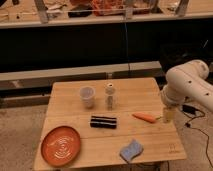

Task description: Knock the bottle over

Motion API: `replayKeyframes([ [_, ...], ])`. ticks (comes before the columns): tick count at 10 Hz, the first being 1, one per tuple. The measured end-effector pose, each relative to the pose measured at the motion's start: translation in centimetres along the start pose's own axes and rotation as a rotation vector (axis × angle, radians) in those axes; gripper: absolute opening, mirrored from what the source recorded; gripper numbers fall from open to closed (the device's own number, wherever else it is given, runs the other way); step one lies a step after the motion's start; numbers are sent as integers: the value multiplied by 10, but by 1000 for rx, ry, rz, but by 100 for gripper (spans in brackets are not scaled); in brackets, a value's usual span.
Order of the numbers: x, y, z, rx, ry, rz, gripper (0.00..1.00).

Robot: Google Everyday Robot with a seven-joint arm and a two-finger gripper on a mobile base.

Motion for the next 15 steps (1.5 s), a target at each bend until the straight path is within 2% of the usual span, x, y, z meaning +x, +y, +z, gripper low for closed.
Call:
replayKeyframes([
  [8, -1, -3, 0, 7, 3, -6, 80],
  [13, -23, -63, 3, 102, 46, -87, 80],
  [15, -28, -71, 4, 124, 50, -103, 80],
])
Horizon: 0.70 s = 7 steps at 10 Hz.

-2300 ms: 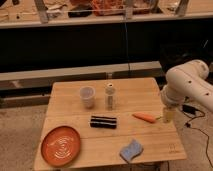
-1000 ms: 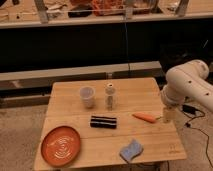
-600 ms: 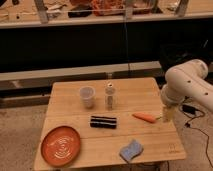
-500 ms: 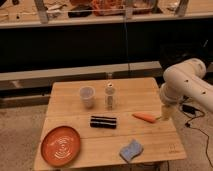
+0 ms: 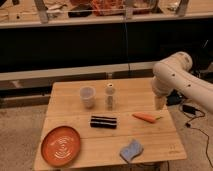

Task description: Knock the bottle over

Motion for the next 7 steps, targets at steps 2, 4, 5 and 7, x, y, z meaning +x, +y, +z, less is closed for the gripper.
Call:
replayKeyframes([
  [2, -10, -19, 6, 23, -2, -27, 80],
  [4, -15, -26, 9, 31, 2, -39, 80],
  [5, -18, -31, 11, 36, 4, -47, 80],
  [7, -29, -37, 13, 43, 2, -68, 80],
])
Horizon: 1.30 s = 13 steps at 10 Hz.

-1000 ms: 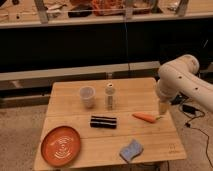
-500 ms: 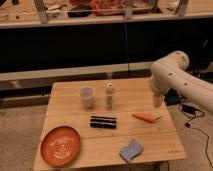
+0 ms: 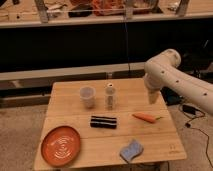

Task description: Knock the bottle over

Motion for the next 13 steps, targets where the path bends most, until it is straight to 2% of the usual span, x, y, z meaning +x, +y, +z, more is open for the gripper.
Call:
replayKeyframes([
  [13, -38, -20, 11, 39, -12, -84, 80],
])
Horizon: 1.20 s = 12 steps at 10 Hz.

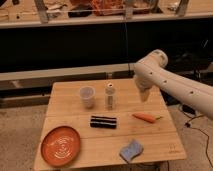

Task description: Knock the bottle over

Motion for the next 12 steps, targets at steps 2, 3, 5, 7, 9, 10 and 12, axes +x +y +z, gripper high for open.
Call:
replayKeyframes([
  [2, -6, -3, 2, 6, -4, -13, 80],
  [3, -7, -4, 3, 9, -6, -18, 80],
  [5, -11, -6, 4, 12, -8, -28, 80],
  [7, -19, -9, 6, 17, -12, -41, 80],
  [9, -20, -11, 7, 21, -16, -47, 80],
  [10, -20, -11, 8, 22, -16, -50, 80],
  [12, -27, -15, 9, 26, -19, -63, 80],
])
